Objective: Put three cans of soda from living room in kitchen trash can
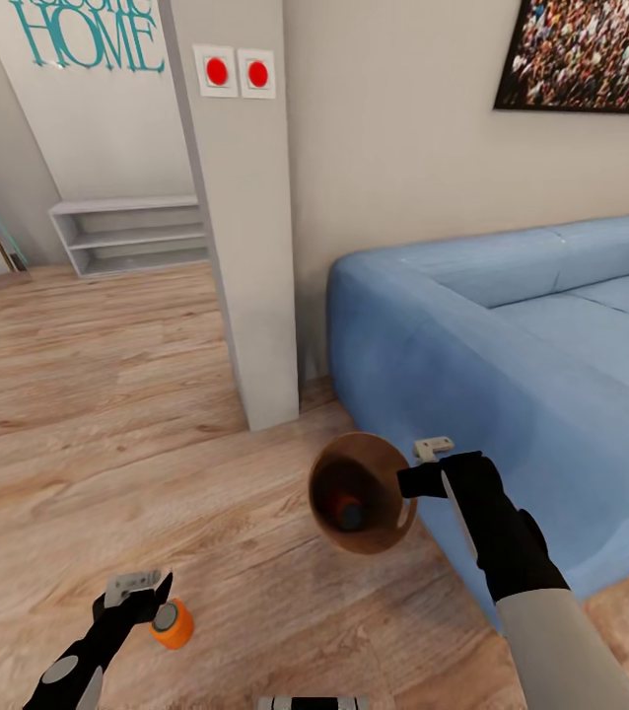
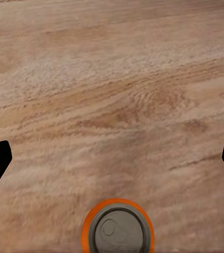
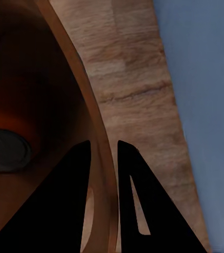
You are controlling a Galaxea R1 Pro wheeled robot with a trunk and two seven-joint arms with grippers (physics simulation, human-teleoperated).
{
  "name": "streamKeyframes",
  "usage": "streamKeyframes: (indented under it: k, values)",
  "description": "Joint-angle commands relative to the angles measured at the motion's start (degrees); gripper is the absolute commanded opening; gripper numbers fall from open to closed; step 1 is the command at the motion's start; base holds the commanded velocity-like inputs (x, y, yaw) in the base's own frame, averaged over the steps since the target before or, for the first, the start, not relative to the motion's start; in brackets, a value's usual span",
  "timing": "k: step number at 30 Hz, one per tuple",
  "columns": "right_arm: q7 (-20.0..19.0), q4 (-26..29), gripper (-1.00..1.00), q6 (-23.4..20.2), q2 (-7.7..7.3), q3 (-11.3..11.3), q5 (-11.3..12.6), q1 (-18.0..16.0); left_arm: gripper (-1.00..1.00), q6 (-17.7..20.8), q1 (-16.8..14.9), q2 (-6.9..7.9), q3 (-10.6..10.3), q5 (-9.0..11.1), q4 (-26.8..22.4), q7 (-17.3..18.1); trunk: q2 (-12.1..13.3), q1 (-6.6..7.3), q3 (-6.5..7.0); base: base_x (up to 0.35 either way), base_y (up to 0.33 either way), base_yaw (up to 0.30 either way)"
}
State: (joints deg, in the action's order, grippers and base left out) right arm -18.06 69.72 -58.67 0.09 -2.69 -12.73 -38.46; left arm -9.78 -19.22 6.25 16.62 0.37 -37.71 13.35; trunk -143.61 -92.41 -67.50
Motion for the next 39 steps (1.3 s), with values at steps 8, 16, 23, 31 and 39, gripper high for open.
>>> streamKeyframes:
  k: [8, 16, 23, 31, 39]
  values:
    - [-0.1, 0.1, -1.00, -0.3, 0.08, 0.0, 1.4, 0.0, 1.00, -1.0, -0.3, -0.09, -0.2, 0.0, 4.8, 0.1, -0.1, -0.19, -1.77, 0.000, 0.000, 0.000]
    - [-0.1, 0.1, -1.00, -0.3, 0.09, -0.1, 1.4, 0.0, 1.00, -5.4, -0.4, -0.33, -0.2, -0.1, 6.1, 0.1, -0.2, -0.40, -3.54, 0.000, 0.000, 0.000]
    - [-0.1, 2.7, -1.00, -1.3, 0.25, -0.4, 1.4, 0.0, 1.00, -5.7, -0.4, -0.36, -0.2, 0.3, 6.1, 0.1, -0.2, -0.40, -3.54, 0.000, 0.000, 0.000]
    - [-0.1, 9.5, -1.00, -1.3, 0.78, -0.4, 1.6, -0.1, 1.00, -5.8, -0.4, -0.36, -0.2, 0.2, 6.2, 0.1, -0.3, -0.58, -5.09, 0.000, 0.000, 0.000]
    - [-0.1, 13.8, -1.00, -1.3, 1.71, -0.5, 1.4, -0.1, 1.00, -5.8, -0.4, -0.36, -0.2, 0.0, 6.2, 0.1, -0.4, -0.79, -6.87, 0.000, 0.000, 0.000]
